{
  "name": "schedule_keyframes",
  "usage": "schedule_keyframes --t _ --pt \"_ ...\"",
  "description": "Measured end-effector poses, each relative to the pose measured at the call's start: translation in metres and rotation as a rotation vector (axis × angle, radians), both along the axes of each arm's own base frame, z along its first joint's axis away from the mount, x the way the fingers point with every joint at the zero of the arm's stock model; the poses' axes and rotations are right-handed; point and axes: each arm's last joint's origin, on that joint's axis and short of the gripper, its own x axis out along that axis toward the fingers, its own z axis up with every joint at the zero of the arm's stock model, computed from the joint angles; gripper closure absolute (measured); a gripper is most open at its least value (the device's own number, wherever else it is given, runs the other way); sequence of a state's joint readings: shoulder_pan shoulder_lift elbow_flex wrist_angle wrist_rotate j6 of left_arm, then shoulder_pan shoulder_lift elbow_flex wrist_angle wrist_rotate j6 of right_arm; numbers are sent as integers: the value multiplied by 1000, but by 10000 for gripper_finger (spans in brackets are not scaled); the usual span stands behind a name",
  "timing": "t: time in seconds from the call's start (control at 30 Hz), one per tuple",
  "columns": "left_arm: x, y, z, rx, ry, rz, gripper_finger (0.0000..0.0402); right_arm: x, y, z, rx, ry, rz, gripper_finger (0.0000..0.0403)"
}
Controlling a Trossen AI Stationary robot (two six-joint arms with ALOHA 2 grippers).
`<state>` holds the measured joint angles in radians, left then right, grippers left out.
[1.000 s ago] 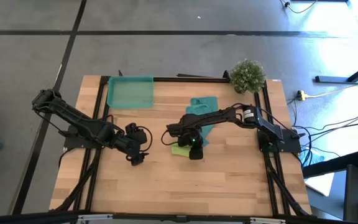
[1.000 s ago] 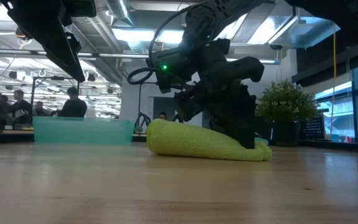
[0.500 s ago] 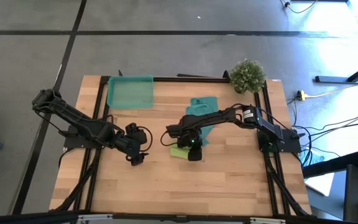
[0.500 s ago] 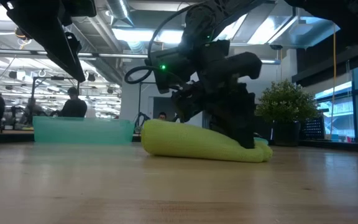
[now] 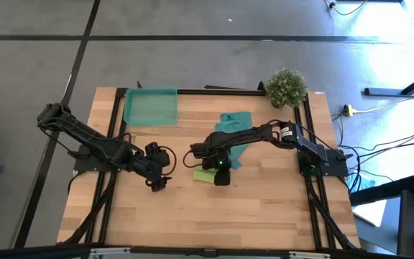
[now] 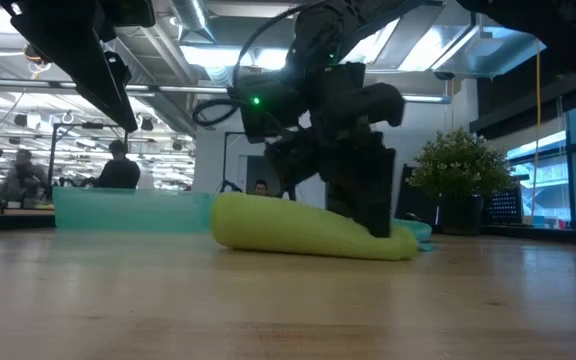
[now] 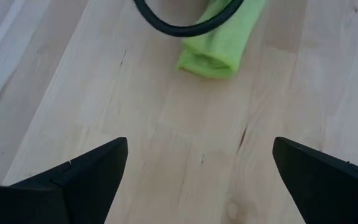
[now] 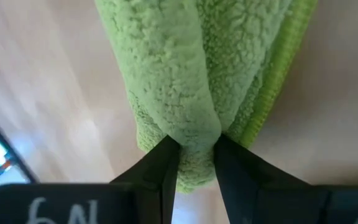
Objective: Roll microfiber towels into tight, uniform cylinder then place into a basket
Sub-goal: Roll the green microfiber cloth
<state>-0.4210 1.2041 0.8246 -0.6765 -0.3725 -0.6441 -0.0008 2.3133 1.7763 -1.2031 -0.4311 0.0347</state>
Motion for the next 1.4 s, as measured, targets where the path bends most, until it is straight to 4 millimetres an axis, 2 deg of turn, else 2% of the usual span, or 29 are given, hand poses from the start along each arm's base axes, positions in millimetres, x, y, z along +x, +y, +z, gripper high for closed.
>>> schedule_keyframes --t 0.13,0.4,0.53,1.03,1.4 --pt "0 0 0 0 0 0 5 6 -3 16 -87 -18 9 299" --pt "0 0 0 0 0 0 5 20 -3 47 -90 -107 2 299" --pt "0 0 0 0 0 0 5 24 -3 55 -101 -140 7 299" --pt "0 0 0 0 0 -1 5 16 -3 28 -100 -93 2 299" --pt "0 0 0 0 -1 -1 5 22 -3 26 -101 -153 -12 299"
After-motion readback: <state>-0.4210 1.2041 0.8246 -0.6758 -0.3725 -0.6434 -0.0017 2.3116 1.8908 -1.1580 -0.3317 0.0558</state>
